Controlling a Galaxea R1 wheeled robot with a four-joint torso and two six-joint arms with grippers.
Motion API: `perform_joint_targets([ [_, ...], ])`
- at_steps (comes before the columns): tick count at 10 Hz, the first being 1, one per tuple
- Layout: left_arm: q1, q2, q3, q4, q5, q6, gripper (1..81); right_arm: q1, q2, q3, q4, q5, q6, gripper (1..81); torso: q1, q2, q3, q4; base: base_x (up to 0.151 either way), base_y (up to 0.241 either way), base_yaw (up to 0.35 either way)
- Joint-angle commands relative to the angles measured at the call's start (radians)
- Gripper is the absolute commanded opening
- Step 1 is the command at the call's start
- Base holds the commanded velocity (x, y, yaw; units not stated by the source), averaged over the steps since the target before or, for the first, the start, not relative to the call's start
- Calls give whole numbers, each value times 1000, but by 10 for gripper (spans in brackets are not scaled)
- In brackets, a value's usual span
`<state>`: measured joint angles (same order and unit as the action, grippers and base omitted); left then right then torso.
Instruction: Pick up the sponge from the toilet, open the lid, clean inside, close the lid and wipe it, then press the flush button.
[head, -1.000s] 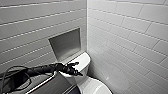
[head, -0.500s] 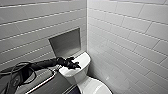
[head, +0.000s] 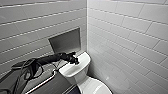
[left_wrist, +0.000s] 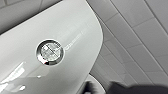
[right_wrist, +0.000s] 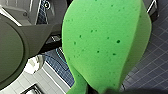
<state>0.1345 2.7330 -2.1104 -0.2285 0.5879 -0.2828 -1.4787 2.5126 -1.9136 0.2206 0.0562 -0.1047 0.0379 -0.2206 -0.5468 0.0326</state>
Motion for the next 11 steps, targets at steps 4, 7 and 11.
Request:
perform_joint_targets([
  [4,-189,113,-186,69,33,-4,10,10,-25,22,8,-82,0,10,0,0,0,0,0,0,0],
  [7,-190,156,-302,95,23,-4,10,10,-25,24,8,-82,0,10,0,1,0,0,0,0,0],
  [11,-198,156,-355,115,-17,-4,10,11,-22,24,8,-82,0,10,0,1,-36,0,0,0,0],
])
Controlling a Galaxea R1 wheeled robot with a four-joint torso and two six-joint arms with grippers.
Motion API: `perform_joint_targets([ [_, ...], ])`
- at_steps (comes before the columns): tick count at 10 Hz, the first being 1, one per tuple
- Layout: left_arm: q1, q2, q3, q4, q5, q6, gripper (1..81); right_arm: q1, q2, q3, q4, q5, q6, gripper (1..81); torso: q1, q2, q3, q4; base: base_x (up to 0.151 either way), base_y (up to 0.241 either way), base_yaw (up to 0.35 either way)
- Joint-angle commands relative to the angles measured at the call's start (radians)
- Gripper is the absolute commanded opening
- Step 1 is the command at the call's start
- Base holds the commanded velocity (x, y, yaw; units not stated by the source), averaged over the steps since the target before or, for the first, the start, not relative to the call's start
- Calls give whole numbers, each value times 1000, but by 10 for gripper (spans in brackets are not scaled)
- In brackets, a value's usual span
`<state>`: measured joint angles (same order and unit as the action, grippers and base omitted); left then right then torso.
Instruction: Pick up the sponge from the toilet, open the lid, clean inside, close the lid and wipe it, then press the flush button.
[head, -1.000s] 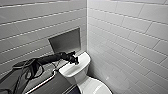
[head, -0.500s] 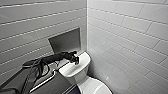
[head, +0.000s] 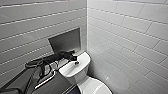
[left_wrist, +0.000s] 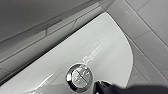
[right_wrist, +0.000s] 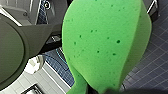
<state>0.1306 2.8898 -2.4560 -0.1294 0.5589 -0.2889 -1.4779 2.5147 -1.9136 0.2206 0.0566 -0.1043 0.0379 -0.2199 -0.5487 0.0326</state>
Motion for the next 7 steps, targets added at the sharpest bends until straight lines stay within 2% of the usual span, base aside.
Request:
perform_joint_targets([
  [1,-193,-3,-12,16,9,2,10,10,-20,19,8,-83,0,10,0,0,-78,0,0,0,0],
  [2,-193,-3,-14,16,7,2,10,10,-18,21,8,-83,0,10,0,0,-86,0,0,0,0],
  [3,-193,-3,-14,16,6,2,10,10,-17,21,8,-83,0,10,0,0,-30,0,0,0,0],
  [4,-190,-3,-14,16,6,2,10,10,-15,21,6,-83,0,10,0,0,-55,0,0,0,0],
  [7,-156,7,-14,28,-51,4,10,10,-6,16,5,-83,0,10,1,1,-70,0,0,0,0],
])
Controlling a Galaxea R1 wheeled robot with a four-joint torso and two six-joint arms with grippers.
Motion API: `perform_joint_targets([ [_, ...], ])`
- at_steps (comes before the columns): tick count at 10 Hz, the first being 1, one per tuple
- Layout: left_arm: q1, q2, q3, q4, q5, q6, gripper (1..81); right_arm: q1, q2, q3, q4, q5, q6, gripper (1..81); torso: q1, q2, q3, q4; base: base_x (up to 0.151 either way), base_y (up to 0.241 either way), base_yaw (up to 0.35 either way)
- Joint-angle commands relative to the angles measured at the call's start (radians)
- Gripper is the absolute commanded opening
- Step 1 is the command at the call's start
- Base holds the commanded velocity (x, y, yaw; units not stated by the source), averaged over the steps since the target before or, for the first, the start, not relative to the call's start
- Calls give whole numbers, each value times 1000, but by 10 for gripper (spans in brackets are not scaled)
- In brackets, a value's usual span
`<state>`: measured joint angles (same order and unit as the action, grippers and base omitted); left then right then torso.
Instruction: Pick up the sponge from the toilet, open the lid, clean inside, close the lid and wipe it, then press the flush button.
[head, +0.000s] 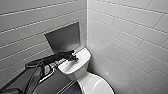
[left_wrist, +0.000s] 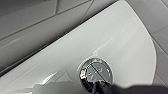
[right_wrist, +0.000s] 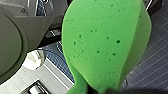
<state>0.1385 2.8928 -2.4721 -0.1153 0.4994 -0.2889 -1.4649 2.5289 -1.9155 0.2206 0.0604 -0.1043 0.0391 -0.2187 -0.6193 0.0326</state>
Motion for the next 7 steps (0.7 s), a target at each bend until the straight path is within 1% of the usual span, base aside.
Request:
perform_joint_targets([
  [1,-156,10,-2,19,5,2,10,-3,-17,15,5,-87,0,10,0,0,-67,0,0,0,0],
  [2,-147,14,-5,19,-15,2,10,-3,-13,11,5,-87,0,10,0,0,-6,0,0,0,0],
  [4,-116,28,-8,29,-57,4,10,-7,-5,7,3,-87,-2,10,0,0,-32,0,0,0,0],
  [7,-84,76,-64,82,-61,4,10,-9,36,-34,2,-89,-2,10,0,0,-37,0,0,0,0],
])
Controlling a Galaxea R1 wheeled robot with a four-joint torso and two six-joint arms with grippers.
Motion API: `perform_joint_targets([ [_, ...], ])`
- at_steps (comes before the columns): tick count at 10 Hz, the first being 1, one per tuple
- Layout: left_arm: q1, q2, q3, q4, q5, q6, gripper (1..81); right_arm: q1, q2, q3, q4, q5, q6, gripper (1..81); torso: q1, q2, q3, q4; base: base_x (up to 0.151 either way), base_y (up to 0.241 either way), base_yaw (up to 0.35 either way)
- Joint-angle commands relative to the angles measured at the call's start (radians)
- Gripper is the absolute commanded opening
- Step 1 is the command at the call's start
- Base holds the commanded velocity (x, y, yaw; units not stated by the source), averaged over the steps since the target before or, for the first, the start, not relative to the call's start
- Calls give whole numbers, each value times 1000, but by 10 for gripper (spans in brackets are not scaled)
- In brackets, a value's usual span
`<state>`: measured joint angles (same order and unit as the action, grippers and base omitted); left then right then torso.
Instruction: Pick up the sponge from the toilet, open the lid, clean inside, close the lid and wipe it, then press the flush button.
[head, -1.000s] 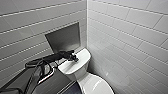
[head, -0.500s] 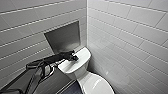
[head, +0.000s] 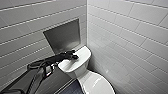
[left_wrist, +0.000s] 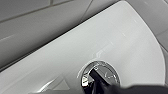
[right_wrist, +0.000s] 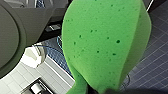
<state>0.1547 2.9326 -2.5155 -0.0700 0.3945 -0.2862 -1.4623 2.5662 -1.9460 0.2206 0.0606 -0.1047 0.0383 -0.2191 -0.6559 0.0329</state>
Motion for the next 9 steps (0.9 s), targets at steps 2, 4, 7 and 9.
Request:
perform_joint_targets([
  [2,-120,19,-7,24,57,-1,10,-11,10,-20,2,-90,-1,10,-1,0,0,0,0,0,0],
  [4,-184,-71,146,-31,115,-2,10,-10,10,-20,0,-91,-1,10,-1,0,0,0,0,0,0],
  [7,-247,-277,445,-90,121,-7,10,-5,10,-17,-1,-90,-1,10,0,0,0,0,0,0,0],
  [9,-263,-411,629,-94,119,-27,10,-2,16,-20,0,-90,-1,10,0,0,-1,0,0,0,0],
])
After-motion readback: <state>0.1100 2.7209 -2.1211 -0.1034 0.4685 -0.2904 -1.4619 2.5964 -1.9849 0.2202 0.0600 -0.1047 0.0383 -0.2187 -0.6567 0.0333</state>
